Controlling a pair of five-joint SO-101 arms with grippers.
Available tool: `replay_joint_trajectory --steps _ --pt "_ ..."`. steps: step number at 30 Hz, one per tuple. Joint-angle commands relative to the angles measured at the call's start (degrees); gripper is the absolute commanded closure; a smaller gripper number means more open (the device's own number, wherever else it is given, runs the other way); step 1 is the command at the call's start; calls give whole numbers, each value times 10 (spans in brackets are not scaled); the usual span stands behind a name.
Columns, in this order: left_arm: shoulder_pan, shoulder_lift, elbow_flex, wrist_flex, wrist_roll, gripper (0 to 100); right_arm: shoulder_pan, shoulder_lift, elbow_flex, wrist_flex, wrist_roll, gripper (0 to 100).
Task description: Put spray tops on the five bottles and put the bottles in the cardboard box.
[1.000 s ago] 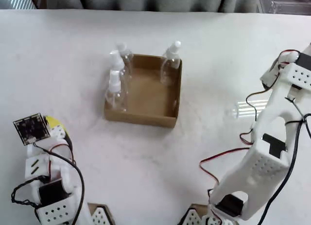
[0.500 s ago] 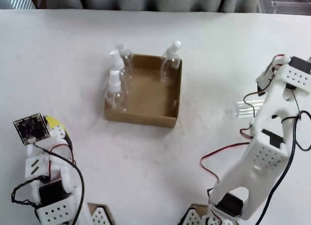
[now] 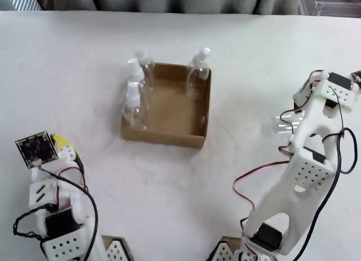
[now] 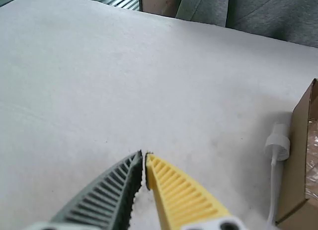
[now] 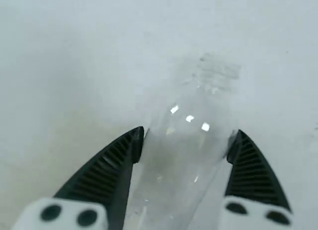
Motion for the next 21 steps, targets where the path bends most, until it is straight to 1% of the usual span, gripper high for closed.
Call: replay_joint_trajectory --steps 1,2,3,4,5,6,7,9,10,14,19,21 --pt "-1 -2 -1 -3 -7 979 -4 -5 -27 -17 46 988" --pt "-1 -2 -1 -3 -7 979 -6 -8 -27 -14 60 955" --pt "-1 -2 -1 -3 -7 979 -6 -10 -27 -7 82 946" --pt "-1 -2 -1 -3 -7 979 -6 -12 -28 0 122 955" --pt "-1 -2 -1 -3 -7 979 -8 -15 -32 8 185 974" --pt "-1 -2 -1 -3 -7 979 -14 -19 -40 24 265 988" --pt "-1 -2 -1 -3 -7 979 -17 -23 -47 46 353 983" --pt "-1 -2 -1 -3 -7 979 -23 -33 -65 92 504 982" --pt "-1 -2 -1 -3 -7 979 -30 -39 -73 121 553 983" --pt "-1 -2 -1 -3 -7 979 -29 -64 -83 215 675 983" --pt "-1 -2 -1 -3 -7 979 8 -84 -72 226 691 983" --pt "-1 -2 -1 -3 -7 979 22 -95 -41 226 718 983"
